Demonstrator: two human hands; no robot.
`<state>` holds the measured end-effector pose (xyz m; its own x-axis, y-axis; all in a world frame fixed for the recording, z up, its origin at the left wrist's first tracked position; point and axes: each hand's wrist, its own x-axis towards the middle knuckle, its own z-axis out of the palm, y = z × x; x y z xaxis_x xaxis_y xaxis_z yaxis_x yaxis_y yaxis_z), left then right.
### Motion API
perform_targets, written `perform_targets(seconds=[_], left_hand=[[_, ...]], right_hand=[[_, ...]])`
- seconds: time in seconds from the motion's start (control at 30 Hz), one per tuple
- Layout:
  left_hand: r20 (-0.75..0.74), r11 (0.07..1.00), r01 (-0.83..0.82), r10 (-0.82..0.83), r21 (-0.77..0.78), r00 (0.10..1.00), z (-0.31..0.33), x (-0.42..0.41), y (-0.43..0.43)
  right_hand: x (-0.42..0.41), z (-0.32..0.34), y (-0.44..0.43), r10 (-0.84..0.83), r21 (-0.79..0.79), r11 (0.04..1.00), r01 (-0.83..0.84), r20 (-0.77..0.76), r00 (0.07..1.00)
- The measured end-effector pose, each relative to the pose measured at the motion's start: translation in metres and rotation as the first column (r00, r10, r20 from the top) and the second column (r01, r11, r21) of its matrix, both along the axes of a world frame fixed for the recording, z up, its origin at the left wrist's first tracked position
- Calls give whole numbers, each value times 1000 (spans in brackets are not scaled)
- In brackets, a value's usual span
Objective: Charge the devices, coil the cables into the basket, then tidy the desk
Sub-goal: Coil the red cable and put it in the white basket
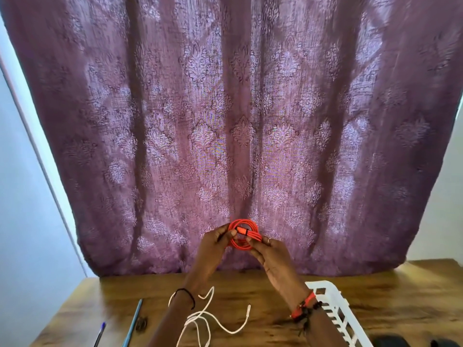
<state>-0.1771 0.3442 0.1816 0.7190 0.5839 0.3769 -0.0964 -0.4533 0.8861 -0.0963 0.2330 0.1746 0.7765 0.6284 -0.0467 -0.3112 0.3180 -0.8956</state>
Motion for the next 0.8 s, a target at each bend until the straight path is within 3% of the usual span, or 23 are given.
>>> perform_targets(seconds=[0.23, 0.37, 0.63, 0.8], left_hand=[[-45, 976, -121, 131, 179, 990, -9, -1, -3], [-94, 910, -185, 235, 371, 967, -12, -2, -4], [5, 924, -190, 200, 332, 980, -15, 1, -9], [-11, 973, -137, 141, 185, 990, -23, 4, -8]], right_hand=[[6, -3, 1, 33, -38, 999, -33, 13, 999], [7, -5, 0, 49, -83, 996, -43, 73, 996], [19, 2, -8, 198, 8, 980, -198, -37, 979], [25, 13, -17, 399, 19, 917, -399, -21, 917]])
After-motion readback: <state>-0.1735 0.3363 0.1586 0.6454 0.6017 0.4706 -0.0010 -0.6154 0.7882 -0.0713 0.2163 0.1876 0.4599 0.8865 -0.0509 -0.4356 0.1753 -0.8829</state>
